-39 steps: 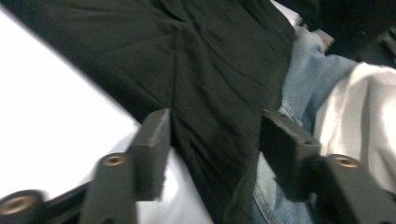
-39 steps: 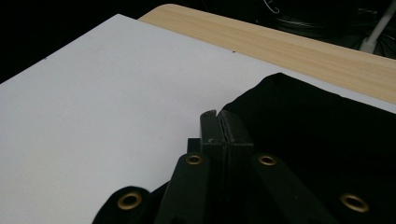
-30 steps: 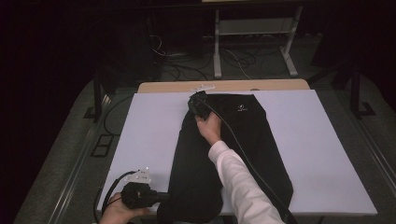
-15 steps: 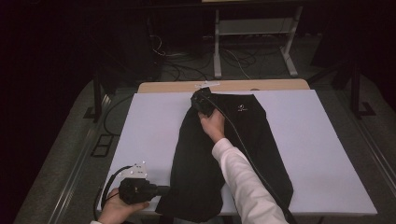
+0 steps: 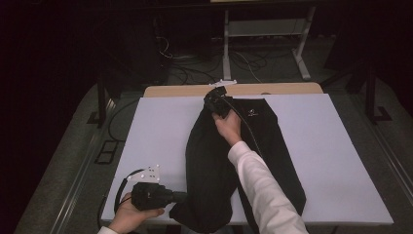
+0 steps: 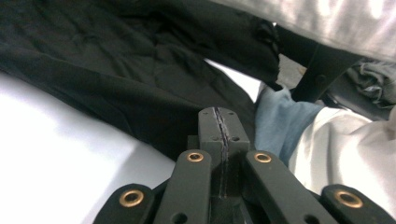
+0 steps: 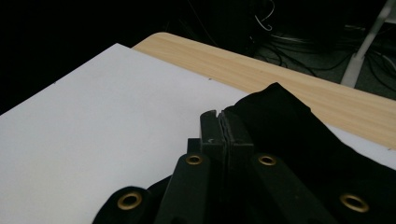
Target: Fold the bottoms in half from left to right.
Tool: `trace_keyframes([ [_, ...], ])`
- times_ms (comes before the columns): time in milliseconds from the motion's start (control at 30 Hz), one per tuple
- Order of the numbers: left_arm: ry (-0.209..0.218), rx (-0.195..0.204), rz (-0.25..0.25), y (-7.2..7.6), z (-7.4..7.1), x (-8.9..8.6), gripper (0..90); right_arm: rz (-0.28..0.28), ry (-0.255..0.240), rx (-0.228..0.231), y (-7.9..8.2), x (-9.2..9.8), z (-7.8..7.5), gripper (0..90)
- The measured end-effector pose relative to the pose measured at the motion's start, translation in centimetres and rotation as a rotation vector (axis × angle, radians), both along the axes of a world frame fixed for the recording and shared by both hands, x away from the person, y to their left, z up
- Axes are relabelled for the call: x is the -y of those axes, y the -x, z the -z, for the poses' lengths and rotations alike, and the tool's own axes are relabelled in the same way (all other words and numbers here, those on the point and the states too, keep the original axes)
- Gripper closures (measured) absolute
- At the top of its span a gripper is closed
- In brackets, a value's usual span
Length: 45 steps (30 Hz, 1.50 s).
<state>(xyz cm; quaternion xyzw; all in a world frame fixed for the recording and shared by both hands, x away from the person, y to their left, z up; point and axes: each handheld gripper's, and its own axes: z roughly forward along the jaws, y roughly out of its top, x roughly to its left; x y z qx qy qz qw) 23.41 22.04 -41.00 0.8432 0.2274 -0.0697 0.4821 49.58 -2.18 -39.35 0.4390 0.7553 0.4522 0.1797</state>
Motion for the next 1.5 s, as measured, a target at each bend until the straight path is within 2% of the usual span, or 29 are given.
trace_keyframes([
  [100, 0.007, -0.016, 0.017, 0.0, -0.2, 0.6, 89.1, 0.003, 0.014, 0.002, 0.1, 0.3, -0.2, 87.4],
  [267, 0.022, -0.002, 0.059, 0.0, -0.5, 2.1, 89.1, 0.005, 0.028, -0.001, 0.4, 1.0, -0.2, 87.4],
  [467, 0.030, -0.008, 0.108, -0.3, -0.4, 4.0, 89.0, 0.014, 0.024, -0.003, 0.7, 2.6, -0.4, 87.4],
  [600, 0.043, -0.012, 0.122, -0.5, -0.4, 4.9, 89.0, 0.024, 0.029, -0.001, 0.8, 3.7, -0.6, 87.4],
  [933, 0.043, -0.025, 0.178, -0.7, -0.5, 7.0, 89.0, 0.054, 0.023, -0.007, 0.5, 5.8, -0.8, 87.4],
  [1200, 0.058, -0.026, 0.217, -0.5, -0.1, 9.5, 89.0, 0.066, 0.023, -0.018, 0.6, 7.4, -0.4, 87.4],
  [1500, 0.065, -0.037, 0.263, -1.0, 0.0, 12.6, 89.1, 0.075, 0.008, -0.041, 0.7, 9.9, -0.1, 87.3],
])
